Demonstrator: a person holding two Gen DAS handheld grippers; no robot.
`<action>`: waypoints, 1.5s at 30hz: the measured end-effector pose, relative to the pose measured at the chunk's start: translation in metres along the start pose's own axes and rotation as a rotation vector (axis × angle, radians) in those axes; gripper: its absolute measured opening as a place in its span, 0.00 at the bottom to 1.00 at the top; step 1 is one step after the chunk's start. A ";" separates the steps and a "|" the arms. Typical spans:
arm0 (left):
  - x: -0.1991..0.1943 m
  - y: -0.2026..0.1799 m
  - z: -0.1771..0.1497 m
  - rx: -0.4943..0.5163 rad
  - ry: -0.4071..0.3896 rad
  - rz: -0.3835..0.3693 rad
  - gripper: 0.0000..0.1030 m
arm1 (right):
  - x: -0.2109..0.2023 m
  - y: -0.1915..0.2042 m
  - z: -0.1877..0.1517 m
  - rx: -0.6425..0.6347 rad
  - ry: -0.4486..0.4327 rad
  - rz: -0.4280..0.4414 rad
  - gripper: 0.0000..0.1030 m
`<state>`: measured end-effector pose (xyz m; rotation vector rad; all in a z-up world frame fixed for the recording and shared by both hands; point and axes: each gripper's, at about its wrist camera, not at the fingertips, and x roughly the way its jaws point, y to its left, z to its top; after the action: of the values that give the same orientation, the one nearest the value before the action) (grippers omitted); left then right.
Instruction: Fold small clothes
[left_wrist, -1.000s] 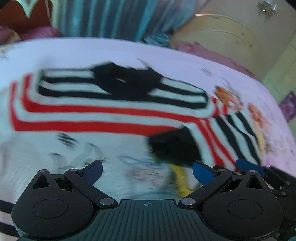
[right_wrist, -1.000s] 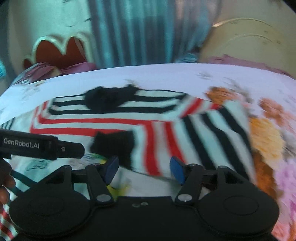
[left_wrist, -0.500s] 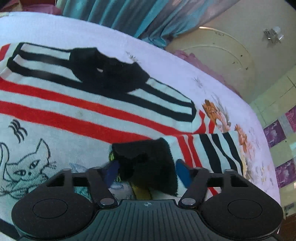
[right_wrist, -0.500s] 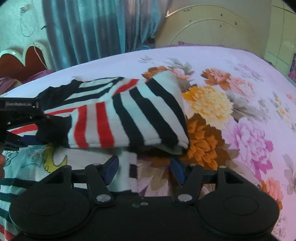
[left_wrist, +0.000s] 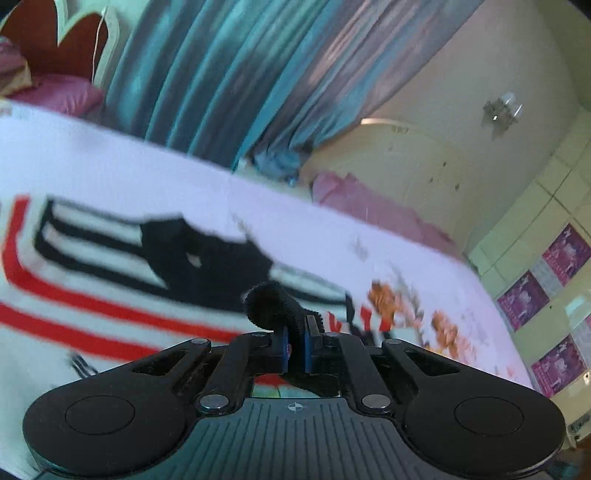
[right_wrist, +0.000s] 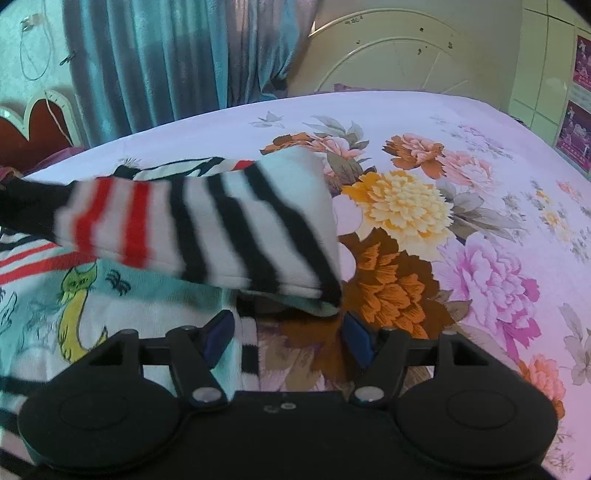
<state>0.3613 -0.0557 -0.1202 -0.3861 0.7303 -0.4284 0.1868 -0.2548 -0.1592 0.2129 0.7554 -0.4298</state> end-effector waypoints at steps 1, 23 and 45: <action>-0.006 0.003 0.005 0.010 -0.015 0.005 0.07 | 0.002 0.001 0.001 0.002 -0.002 -0.001 0.62; -0.001 0.118 -0.022 0.031 0.075 0.319 0.07 | 0.023 0.013 0.005 0.028 0.025 0.049 0.08; 0.024 0.079 -0.018 0.054 0.073 0.284 0.13 | 0.055 0.006 0.072 0.079 0.038 0.147 0.43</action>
<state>0.3833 -0.0041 -0.1837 -0.2124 0.8297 -0.1944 0.2696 -0.2899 -0.1462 0.3493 0.7555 -0.3171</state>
